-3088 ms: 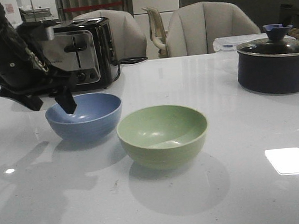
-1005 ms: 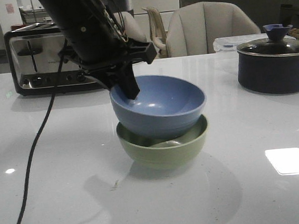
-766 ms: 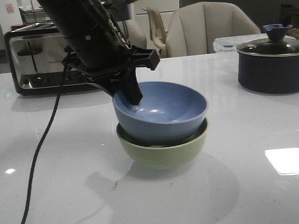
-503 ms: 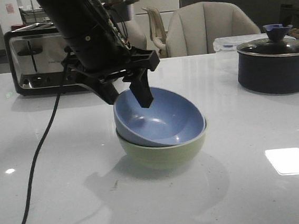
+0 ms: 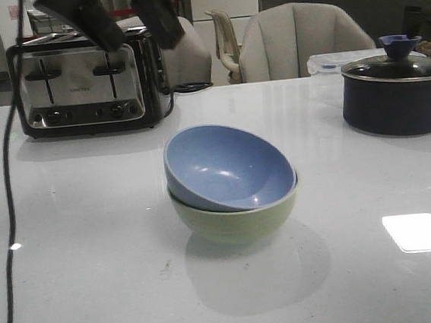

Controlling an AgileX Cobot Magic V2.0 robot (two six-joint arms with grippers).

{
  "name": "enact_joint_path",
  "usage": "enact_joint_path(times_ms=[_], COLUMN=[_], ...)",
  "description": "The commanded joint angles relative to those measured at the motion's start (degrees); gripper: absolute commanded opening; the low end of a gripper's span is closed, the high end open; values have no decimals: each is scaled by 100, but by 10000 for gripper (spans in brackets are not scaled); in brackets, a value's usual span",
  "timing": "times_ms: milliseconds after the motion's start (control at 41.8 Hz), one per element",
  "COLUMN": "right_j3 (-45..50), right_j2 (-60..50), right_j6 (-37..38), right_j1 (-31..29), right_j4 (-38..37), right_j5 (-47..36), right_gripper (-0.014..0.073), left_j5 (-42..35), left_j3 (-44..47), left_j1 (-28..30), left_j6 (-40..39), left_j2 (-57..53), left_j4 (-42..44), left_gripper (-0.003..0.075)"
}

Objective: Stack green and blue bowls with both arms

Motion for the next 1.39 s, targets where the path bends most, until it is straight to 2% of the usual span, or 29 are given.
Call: enact_joint_path(times_ms=[0,479,718,910,1101,1221,1364], right_j3=[-141,-141,-141,-141,-141,-141,-141], right_j2=[-13,-13,-13,-13,-13,-7,-7], right_j6=[-66,-66,-66,-66,-66,-66,-66], right_j1=[-11,-11,-11,-11,-11,-11,-11], right_j4=[13,13,13,7,8,8,8], right_j5=[-333,-333,-333,-334,-319,-244,-160], right_gripper=[379,379,379,379,375,288,104], left_j5=[-159,-393,-393,-407,-449,-509,-542], left_j3=[182,2661,3567,4032,4098,4098,4098], left_j1=[-48,-48,-48,-48,-48,-48,-48], left_j6=[13,2,-392,-654,-654,-654,-654], left_j2=[-737,-3742,-5047,-5666,-5733,-5733,-5733], left_j4=[-71,266,652,943,965,965,965], left_gripper=[530,530,530,530,530,530,529])
